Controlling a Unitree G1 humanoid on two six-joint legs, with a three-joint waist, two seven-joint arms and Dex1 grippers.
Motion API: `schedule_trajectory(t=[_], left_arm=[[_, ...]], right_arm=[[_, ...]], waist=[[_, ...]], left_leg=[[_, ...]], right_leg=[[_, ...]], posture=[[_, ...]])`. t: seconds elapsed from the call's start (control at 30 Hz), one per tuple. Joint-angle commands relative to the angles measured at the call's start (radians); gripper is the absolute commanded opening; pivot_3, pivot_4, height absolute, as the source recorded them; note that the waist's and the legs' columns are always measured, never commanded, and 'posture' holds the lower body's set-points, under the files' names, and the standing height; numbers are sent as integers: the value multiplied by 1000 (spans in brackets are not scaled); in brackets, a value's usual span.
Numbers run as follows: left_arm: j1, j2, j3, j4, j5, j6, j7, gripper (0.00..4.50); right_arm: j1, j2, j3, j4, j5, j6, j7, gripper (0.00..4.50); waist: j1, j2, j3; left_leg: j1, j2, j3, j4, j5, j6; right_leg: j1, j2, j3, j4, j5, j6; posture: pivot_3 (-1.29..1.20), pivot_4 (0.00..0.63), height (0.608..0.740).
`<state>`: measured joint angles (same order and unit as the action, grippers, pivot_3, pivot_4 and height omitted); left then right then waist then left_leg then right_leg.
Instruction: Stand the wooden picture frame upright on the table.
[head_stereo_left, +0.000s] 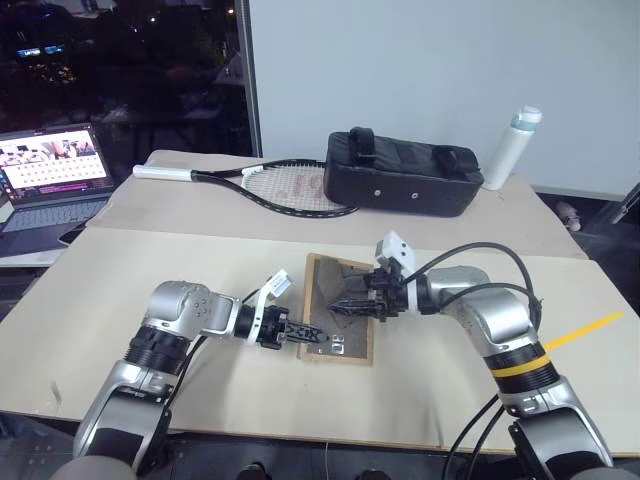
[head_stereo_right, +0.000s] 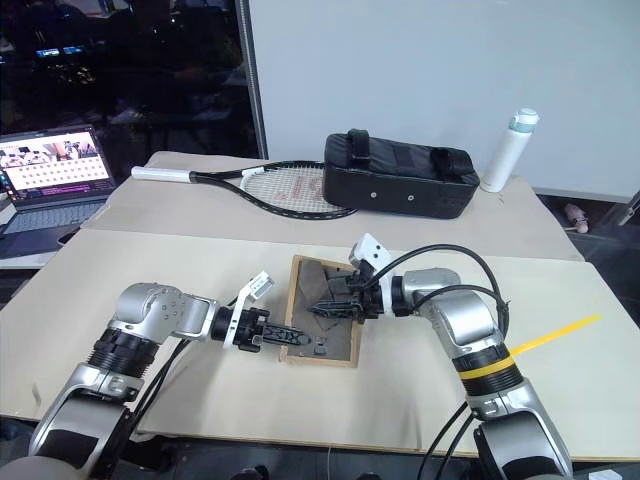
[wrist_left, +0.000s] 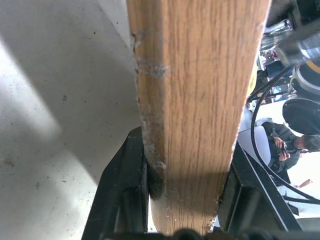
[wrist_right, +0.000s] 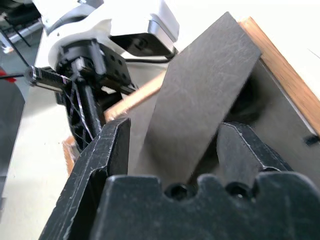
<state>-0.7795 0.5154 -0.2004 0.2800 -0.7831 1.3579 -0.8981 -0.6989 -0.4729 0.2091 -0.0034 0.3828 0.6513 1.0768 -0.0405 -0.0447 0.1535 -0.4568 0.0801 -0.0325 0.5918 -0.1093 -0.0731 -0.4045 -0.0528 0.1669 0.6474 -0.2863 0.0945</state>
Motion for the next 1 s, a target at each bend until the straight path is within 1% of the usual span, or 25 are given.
schedule_trajectory(t=[0.03, 0.17, 0.27, 0.4, 0.5, 0.67, 0.73, 0.77, 0.83, 0.9, 1.0], left_arm=[[-21, 9, -16, 34, 84, -53, 16, 1159], [-10, -12, 17, 47, 72, -51, 13, 1159], [-8, -23, 44, 62, 53, -23, 7, 1159], [-33, -20, 92, 85, 3, 90, -23, 1159], [-56, -6, 107, 88, -24, 126, -69, 1159], [-106, -5, 132, 136, -37, 147, -125, 1159], [-147, -22, 172, 200, -57, 201, -137, 1159], [-176, -29, 189, 237, -81, 229, -151, 1159], [-226, -34, 184, 322, -146, 253, -175, 1159], [-266, -24, 107, 394, -216, 257, -204, 1159], [-288, -4, 8, 409, -293, 257, -224, 1159]], right_arm=[[30, -32, 1, -137, 52, -54, 92, 2981], [76, -100, 20, -162, -21, -190, 129, 2981], [93, -124, 1, -157, -27, -226, 124, 2981], [83, -183, -59, -21, -116, -339, 57, 2981], [86, -227, -89, 63, -164, -424, 30, 2981], [129, -293, -163, 60, -146, -484, 53, 2981], [150, -306, -188, 60, -172, -546, 23, 2981], [160, -307, -192, 79, -212, -618, -13, 2981], [181, -317, -179, 130, -355, -862, -125, 2981], [183, -324, -178, 176, -527, -1105, -308, 2981], [162, -351, -173, 236, -754, -1341, -545, 2981]], waist=[[1, 0, 0], [5, 0, 0], [7, 0, 0], [2, 0, 0], [-3, 1, 2], [-3, 3, 4], [-3, 3, 4], [-3, 3, 5], [-3, 4, 5], [-4, 4, 6], [-7, 6, 7]], left_leg=[[0, 0, 0, 0, 0, 0], [0, 0, 0, 0, 0, 0], [0, 0, 0, 0, 0, 0], [-1, 0, 0, 0, 0, 0], [-1, 0, 0, -1, 0, 0], [-1, 0, 0, -1, 0, 0], [-1, 0, 0, -1, 0, 0], [-2, -1, 0, -1, 0, 0], [-1, -1, 0, -1, 0, 0], [-1, -1, 0, -1, 0, 0], [-1, -2, 0, -1, 0, 0]], right_leg=[[0, 0, 0, 0, 0, 0], [0, 0, 0, 0, 0, 1], [0, 0, 0, 0, -1, 1], [-1, 0, 0, 0, -1, 0], [-1, 0, 0, 0, -1, 0], [-1, 0, -1, 0, -1, 0], [-1, 0, -1, 0, -1, 0], [-1, 0, -1, 0, -1, 0], [-1, 0, -1, 0, -1, 1], [-1, 0, -1, 0, -2, 2], [-2, -1, -1, 0, -2, 2]], posture=[[0, 150, 726], [0, 150, 726], [0, 150, 726], [0, 150, 726], [0, 150, 726], [0, 150, 726], [0, 150, 726], [0, 150, 726], [0, 150, 726], [0, 150, 726], [0, 150, 726]])
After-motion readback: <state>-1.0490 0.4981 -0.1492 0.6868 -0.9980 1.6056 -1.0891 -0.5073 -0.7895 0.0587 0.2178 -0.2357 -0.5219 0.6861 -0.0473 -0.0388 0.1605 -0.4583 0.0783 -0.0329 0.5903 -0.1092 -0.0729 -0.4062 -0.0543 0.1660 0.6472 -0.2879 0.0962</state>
